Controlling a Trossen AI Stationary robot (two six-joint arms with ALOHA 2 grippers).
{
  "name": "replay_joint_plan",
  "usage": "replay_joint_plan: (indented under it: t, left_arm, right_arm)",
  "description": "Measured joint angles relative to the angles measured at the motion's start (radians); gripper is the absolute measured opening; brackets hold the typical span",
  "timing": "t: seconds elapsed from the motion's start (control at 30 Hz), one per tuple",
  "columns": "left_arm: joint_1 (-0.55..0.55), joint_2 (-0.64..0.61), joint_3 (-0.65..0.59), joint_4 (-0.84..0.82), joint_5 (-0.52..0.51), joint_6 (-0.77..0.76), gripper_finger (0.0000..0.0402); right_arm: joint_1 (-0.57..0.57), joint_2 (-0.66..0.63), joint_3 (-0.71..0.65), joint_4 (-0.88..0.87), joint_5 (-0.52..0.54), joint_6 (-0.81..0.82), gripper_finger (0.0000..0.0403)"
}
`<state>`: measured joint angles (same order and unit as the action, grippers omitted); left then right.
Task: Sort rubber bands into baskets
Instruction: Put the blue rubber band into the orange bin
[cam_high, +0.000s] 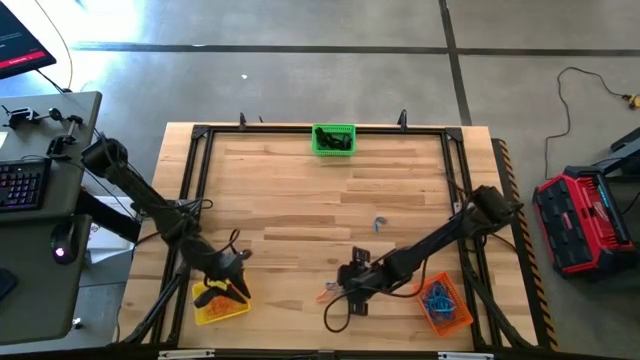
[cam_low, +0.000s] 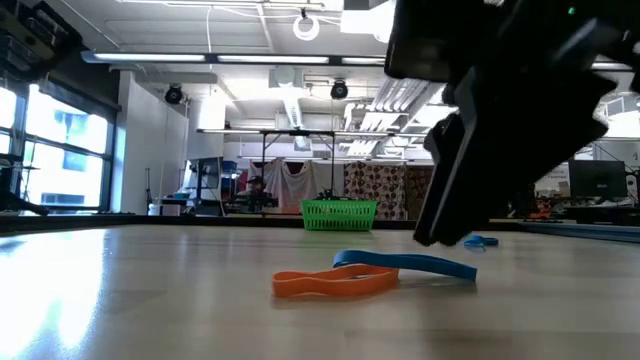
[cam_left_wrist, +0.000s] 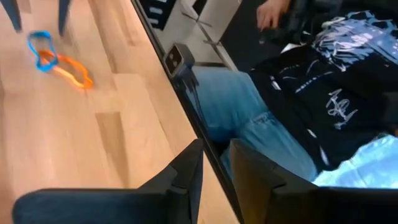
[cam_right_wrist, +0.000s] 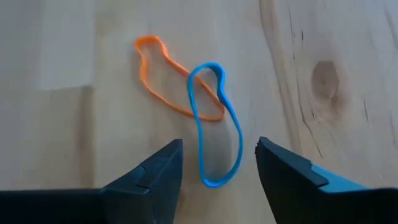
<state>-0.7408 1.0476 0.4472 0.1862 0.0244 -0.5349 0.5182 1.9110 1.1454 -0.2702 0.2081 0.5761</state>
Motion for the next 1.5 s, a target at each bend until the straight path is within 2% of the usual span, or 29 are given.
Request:
replay_joint_plan:
  t: [0.27, 0.37, 0.57, 0.83, 1.1, 1.5]
  left_arm:
    - [0.046, 0.0, -0.003, -0.001, 0.021, 0.069, 0.0064]
    - [0.064, 0.0, -0.003, -0.001, 0.018, 0.084, 0.0064]
    - [0.111, 0.0, -0.003, -0.001, -0.008, 0.085, 0.0064]
    - [0.17, 0.0, -0.003, -0.001, -0.01, 0.102, 0.0064]
    - [0.212, 0.0, -0.003, -0.003, -0.01, 0.129, 0.0064]
    - [0.237, 0.0, -0.003, -0.007, -0.01, 0.169, 0.0064]
  right_arm:
    - [-0.005, 0.051, 0.002, -0.003, 0.006, -0.008, 0.0184]
    - [-0.011, 0.05, 0.002, -0.012, 0.006, -0.013, 0.0147]
    - [-0.016, 0.045, 0.02, -0.084, -0.007, -0.02, 0.0018]
    - [0.039, 0.018, 0.139, -0.369, 0.025, 0.039, 0.0004]
    - [0.139, -0.064, 0.265, -0.77, 0.05, 0.32, 0.0002]
    - [0.354, -0.165, 0.28, -1.136, -0.107, 0.9, 0.0]
